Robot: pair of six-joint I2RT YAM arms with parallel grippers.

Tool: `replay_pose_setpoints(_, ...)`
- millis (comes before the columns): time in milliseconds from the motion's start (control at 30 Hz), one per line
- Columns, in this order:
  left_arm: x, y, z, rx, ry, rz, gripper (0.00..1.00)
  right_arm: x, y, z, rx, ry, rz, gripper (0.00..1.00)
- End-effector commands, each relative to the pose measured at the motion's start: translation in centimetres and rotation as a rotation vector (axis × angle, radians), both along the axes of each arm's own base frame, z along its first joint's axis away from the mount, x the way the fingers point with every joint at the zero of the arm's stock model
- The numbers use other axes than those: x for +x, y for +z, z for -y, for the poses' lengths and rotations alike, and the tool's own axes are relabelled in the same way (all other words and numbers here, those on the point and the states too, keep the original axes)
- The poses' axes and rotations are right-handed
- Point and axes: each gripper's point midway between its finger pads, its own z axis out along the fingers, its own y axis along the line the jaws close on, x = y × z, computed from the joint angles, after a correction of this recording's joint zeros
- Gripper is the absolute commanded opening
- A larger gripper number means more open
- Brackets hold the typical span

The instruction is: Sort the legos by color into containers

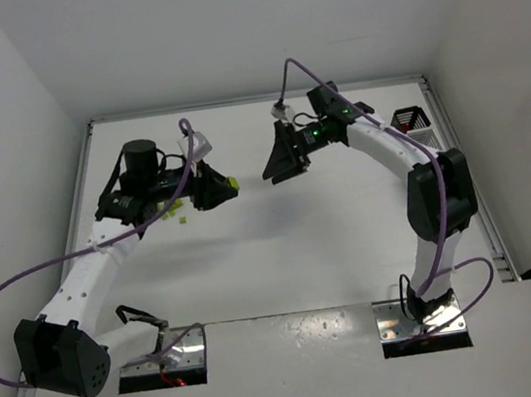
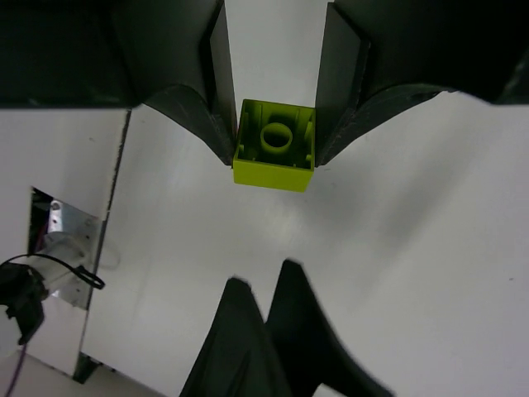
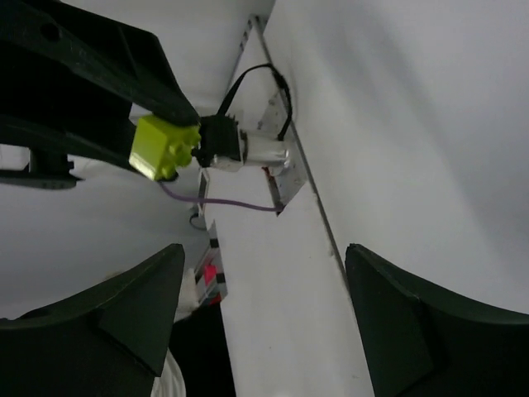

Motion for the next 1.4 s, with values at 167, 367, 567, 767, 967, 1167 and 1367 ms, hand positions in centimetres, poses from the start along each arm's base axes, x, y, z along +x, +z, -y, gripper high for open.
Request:
replay_pose_setpoints(167,-2.1,2.5,2.6,-0.103,-0.070,-0.014,0.24,-2.5,2.0,-4.8,0.137,0.184,-0.063,0.87)
replay_pose_setpoints(367,-2.8,1.9,3.1,-0.106,-0.094,-0.034,0.24,-3.1,3.3,-6.2,0.197,0.241,-0.115,0.89)
replay_pose_setpoints(567,-3.1,0.6,3.2,-0.092,-0.097,-0.054,0.24,-3.5,3.3,-6.9,0.198,0.262,-0.113,0.89)
replay_pose_setpoints(767,-3.4,0.2,3.6,-0.083,-0.110,-0.054,0.24,-3.8,3.4,-7.2,0.200,0.273,-0.105,0.88)
replay_pose_setpoints(967,-3.4,0.5,3.9,-0.079,-0.115,-0.036,0.24,-4.4,3.2,-8.0,0.199,0.292,-0.116,0.74)
replay_pose_setpoints(1167,-3.0,-0.2,4.0,-0.046,-0.098,-0.017,0.24,-4.9,3.1,-8.1,0.203,0.308,-0.120,0.60)
replay_pose_setpoints(1367,-2.4,-0.5,3.7,-0.021,-0.067,-0.002,0.30,-5.1,2.6,-8.0,0.208,0.298,-0.138,0.20)
